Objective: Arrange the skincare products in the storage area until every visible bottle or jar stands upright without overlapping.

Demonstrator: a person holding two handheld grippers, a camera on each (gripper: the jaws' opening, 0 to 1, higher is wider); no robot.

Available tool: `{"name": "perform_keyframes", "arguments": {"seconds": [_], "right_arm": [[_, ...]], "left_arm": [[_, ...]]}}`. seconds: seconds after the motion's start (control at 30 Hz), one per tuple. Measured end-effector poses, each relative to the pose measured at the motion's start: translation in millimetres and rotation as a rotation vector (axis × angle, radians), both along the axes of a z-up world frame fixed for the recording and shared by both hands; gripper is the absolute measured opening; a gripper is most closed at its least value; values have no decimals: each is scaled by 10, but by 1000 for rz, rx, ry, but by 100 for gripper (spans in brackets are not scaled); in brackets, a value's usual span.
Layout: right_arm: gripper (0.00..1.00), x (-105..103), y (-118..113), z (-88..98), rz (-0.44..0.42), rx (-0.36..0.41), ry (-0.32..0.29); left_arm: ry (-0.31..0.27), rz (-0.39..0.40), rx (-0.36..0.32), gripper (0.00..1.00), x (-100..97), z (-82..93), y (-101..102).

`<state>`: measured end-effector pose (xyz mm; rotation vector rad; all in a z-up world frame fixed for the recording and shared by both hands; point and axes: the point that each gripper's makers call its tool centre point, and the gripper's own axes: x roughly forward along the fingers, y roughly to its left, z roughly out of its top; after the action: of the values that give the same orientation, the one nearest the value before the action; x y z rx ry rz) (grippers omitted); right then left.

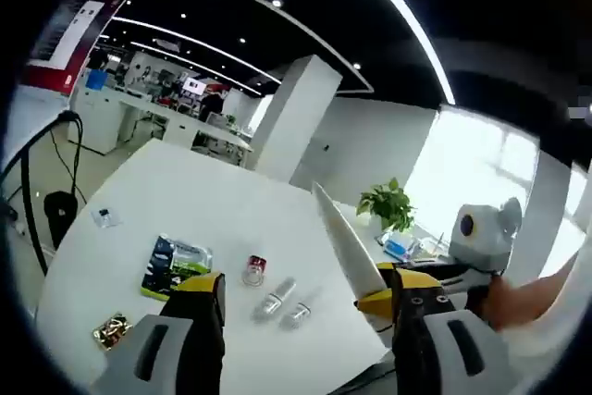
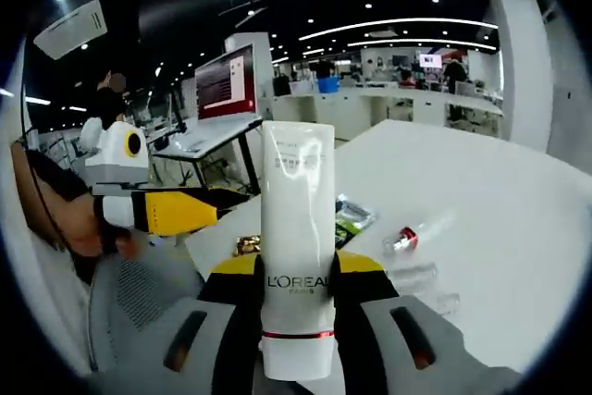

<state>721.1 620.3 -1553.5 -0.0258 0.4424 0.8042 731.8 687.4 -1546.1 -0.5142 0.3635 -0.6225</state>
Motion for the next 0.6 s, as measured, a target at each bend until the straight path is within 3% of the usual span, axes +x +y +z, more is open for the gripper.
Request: {"name": "perform_keyframes", "arguments": {"seconds": [0.03,0.07,0.13,0.27,0.3,0.33,0.6], "right_arm": [[27,-31,5,-5,-1,8,-1],[27,-78,10,-14,0,12,-5],[27,-141,8,-39,-1,10,-15],[27,-242,-11,-124,-9,17,-2],[27,-262,-8,-141,-8,15,-3],[27,-279,-5,-155,-6,6,-5],[27,-313,66,-100,37,-18,-58]], "left_arm": [[-4,-4,-14,76,-4,4,-5],[3,-18,-91,75,-23,46,-47],[46,-27,-165,76,-54,39,-74],[28,-48,-246,79,-65,161,-130],[37,-62,-320,79,-78,222,-161],[71,-74,-347,80,-93,205,-186],[120,-71,-322,76,-81,61,-248]]}}
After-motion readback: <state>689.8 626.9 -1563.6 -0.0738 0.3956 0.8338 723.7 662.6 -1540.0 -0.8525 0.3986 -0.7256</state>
